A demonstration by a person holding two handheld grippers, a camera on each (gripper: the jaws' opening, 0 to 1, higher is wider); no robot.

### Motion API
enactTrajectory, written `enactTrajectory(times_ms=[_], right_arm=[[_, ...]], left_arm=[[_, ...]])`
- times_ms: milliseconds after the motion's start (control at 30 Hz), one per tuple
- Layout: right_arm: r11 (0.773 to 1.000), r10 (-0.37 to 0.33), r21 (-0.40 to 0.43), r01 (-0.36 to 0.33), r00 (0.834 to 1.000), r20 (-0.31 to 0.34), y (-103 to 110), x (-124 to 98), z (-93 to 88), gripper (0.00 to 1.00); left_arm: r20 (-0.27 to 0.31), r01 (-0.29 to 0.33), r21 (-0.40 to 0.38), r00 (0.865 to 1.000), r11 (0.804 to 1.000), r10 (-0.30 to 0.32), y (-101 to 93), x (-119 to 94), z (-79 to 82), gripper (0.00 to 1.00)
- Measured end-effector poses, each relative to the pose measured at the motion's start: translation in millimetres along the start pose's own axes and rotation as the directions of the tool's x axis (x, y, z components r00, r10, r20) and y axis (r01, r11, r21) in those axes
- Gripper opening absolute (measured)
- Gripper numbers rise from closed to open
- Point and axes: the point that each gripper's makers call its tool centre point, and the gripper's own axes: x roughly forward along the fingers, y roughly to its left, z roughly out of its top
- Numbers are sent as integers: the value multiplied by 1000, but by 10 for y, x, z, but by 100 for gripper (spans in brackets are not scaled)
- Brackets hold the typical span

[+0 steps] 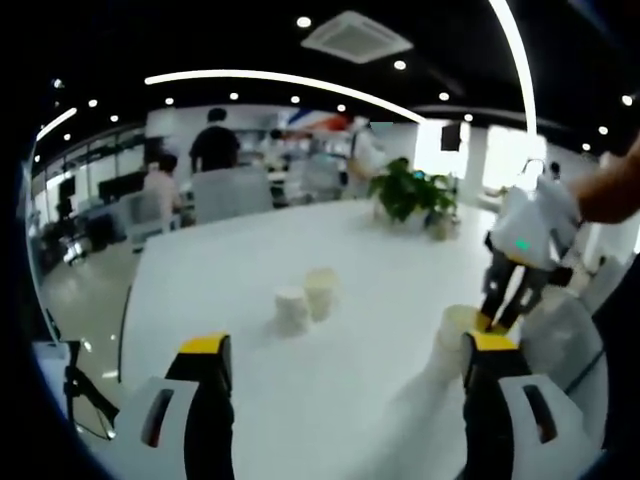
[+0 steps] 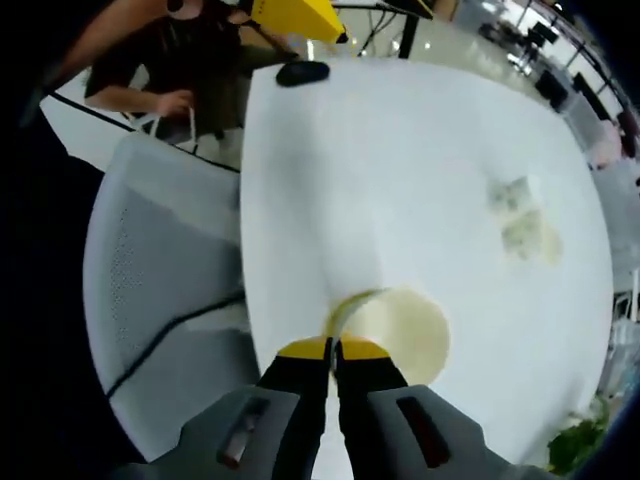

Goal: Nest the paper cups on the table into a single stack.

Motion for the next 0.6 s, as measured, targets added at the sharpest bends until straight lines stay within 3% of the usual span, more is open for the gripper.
enactTrajectory(times_ms=[600], right_arm=[[1000, -1, 15, 1, 1000, 17, -15, 39, 18, 4]], left_arm=[[-19, 7, 12, 1000, 1000, -7, 8, 9, -39, 93]])
